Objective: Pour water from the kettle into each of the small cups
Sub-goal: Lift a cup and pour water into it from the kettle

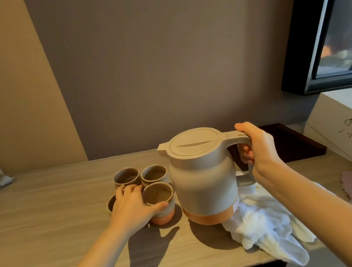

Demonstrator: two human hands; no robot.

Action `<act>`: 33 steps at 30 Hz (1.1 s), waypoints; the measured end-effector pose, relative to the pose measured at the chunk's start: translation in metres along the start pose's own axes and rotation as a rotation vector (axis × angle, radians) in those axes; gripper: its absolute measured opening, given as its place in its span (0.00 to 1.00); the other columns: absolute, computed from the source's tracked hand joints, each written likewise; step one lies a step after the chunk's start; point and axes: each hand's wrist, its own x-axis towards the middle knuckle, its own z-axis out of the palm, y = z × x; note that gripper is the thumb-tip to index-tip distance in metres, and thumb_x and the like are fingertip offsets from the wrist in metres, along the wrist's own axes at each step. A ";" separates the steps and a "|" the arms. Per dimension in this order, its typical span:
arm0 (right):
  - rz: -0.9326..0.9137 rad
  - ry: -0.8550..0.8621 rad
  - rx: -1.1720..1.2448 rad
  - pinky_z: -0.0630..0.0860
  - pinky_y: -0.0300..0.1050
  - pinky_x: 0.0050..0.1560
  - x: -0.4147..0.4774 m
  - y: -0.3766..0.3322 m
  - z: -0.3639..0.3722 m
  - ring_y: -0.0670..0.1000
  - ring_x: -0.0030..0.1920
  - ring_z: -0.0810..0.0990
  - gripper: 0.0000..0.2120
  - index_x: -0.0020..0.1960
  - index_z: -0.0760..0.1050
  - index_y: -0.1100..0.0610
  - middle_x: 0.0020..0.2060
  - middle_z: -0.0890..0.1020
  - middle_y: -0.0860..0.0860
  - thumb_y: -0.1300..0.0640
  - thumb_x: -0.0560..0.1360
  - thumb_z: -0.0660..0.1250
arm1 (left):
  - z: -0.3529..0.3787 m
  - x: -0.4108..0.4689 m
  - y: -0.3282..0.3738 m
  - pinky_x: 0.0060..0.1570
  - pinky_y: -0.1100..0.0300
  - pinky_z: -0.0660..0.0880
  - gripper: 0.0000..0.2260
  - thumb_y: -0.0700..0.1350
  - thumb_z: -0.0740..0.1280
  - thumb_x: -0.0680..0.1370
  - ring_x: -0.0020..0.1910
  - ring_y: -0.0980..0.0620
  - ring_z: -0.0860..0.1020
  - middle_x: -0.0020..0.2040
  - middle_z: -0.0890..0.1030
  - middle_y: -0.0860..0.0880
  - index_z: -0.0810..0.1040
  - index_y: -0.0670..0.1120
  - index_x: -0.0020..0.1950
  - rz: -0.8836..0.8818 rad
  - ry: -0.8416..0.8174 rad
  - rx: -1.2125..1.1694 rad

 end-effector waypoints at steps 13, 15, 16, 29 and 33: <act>0.096 -0.029 0.046 0.60 0.37 0.23 -0.023 0.023 0.003 0.45 0.20 0.63 0.15 0.30 0.73 0.58 0.19 0.69 0.49 0.51 0.72 0.67 | 0.012 0.017 0.001 0.75 0.45 0.56 0.45 0.72 0.69 0.65 0.78 0.41 0.53 0.75 0.66 0.46 0.67 0.46 0.73 0.001 -0.053 0.145; 0.108 -0.032 0.051 0.60 0.37 0.23 -0.025 0.027 0.002 0.45 0.20 0.63 0.15 0.30 0.73 0.58 0.21 0.69 0.50 0.52 0.72 0.67 | 0.013 0.018 -0.001 0.74 0.45 0.60 0.44 0.71 0.70 0.64 0.77 0.42 0.55 0.74 0.68 0.46 0.68 0.45 0.72 0.004 -0.050 0.100; 0.113 -0.033 0.055 0.60 0.37 0.23 -0.026 0.030 0.001 0.46 0.21 0.63 0.15 0.30 0.73 0.58 0.21 0.69 0.51 0.52 0.72 0.68 | 0.013 0.018 -0.002 0.73 0.45 0.61 0.43 0.70 0.71 0.64 0.76 0.42 0.56 0.73 0.69 0.46 0.69 0.46 0.71 0.005 -0.048 0.080; 0.108 -0.056 0.056 0.57 0.37 0.20 -0.028 0.052 -0.016 0.46 0.19 0.59 0.19 0.25 0.70 0.56 0.19 0.64 0.51 0.54 0.73 0.66 | 0.015 0.022 -0.005 0.65 0.46 0.71 0.39 0.71 0.72 0.62 0.70 0.45 0.65 0.66 0.75 0.48 0.72 0.48 0.64 -0.007 -0.036 0.003; 0.066 -0.035 0.020 0.59 0.37 0.20 -0.023 0.050 -0.020 0.46 0.19 0.61 0.21 0.23 0.71 0.55 0.19 0.66 0.50 0.54 0.74 0.66 | 0.017 0.023 -0.007 0.62 0.48 0.73 0.40 0.72 0.73 0.59 0.67 0.47 0.67 0.63 0.76 0.49 0.72 0.50 0.63 0.003 -0.023 -0.020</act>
